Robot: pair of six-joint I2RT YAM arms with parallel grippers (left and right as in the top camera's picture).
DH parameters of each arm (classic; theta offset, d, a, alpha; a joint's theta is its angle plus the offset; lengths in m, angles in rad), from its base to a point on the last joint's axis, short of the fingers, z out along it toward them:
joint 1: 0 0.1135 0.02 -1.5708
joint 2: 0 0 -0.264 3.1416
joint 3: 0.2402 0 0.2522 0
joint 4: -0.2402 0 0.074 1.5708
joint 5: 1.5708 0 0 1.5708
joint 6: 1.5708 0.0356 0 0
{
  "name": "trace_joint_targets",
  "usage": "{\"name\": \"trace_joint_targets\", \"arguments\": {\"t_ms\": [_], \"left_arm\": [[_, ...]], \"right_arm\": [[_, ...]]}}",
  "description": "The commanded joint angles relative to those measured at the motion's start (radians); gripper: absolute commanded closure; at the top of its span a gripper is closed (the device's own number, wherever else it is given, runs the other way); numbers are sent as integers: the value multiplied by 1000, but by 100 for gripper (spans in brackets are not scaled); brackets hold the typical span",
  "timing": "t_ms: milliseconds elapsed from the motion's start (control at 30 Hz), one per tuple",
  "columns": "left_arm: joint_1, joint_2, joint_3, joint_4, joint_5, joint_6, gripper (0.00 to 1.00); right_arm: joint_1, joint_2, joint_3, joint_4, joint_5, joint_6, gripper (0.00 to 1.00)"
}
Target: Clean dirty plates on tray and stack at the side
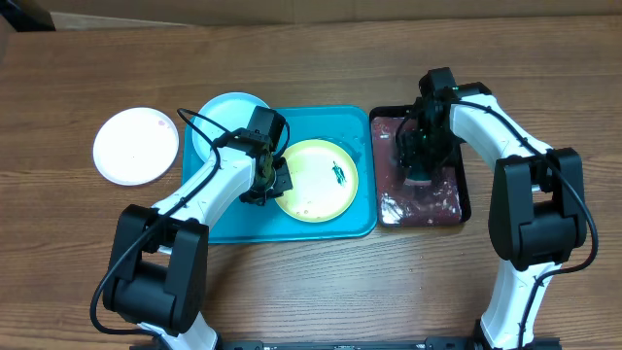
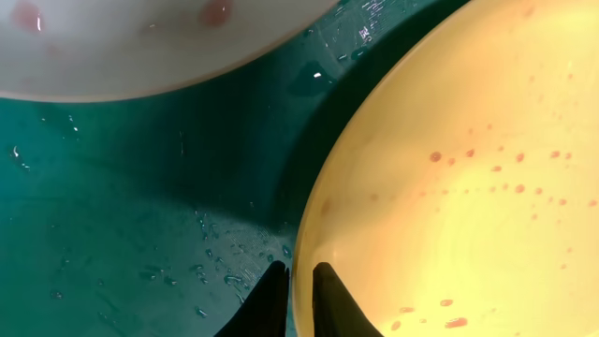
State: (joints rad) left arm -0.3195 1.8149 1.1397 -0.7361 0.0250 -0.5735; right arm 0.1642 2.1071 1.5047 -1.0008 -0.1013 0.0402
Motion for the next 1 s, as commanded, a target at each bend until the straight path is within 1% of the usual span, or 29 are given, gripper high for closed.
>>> {"name": "trace_joint_targets", "arguments": {"t_ms": [0,167,367,400,433,467,500,533,567,633,667,700,733,767,800,967], "left_arm": [[-5,13,1,2,-8,13,87],[-5,13,1,2,-9,13,87],[-5,13,1,2,-9,13,87],[-5,13,1,2,-9,13,87],[-5,13,1,2,-9,13,87],[-5,13,1,1,-9,13,87],[-5,13,1,1,-9,13,87],[-5,13,1,1,-9,13,87],[-5,13,1,1,-9,13,87],[-5,13,1,1,-10,13,87],[-5,13,1,1,-10,13,87],[-5,13,1,1,-10,13,87],[-5,13,1,1,-10,13,87],[-5,13,1,0,-10,13,87],[-5,13,1,-1,-10,13,87],[-5,13,1,-4,-10,13,87]], "right_arm": [[-1,3,16,45,-8,-23,30],[-1,3,16,83,-5,-21,32],[-1,3,16,126,-6,-13,41],[-1,3,16,129,-6,-10,45],[-1,3,16,131,-6,-10,53],[-1,3,16,134,-6,-10,73],[-1,3,16,134,-6,-10,75],[-1,3,16,134,-7,-2,75],[-1,3,22,128,-18,6,68],[-1,3,51,100,-58,8,37],[-1,3,75,75,-66,8,28],[-1,3,97,50,-65,8,21],[-1,3,117,27,-65,8,16],[-1,3,135,4,-64,8,5],[-1,3,157,-36,-49,8,0],[-2,3,156,-64,-34,11,0]]}}
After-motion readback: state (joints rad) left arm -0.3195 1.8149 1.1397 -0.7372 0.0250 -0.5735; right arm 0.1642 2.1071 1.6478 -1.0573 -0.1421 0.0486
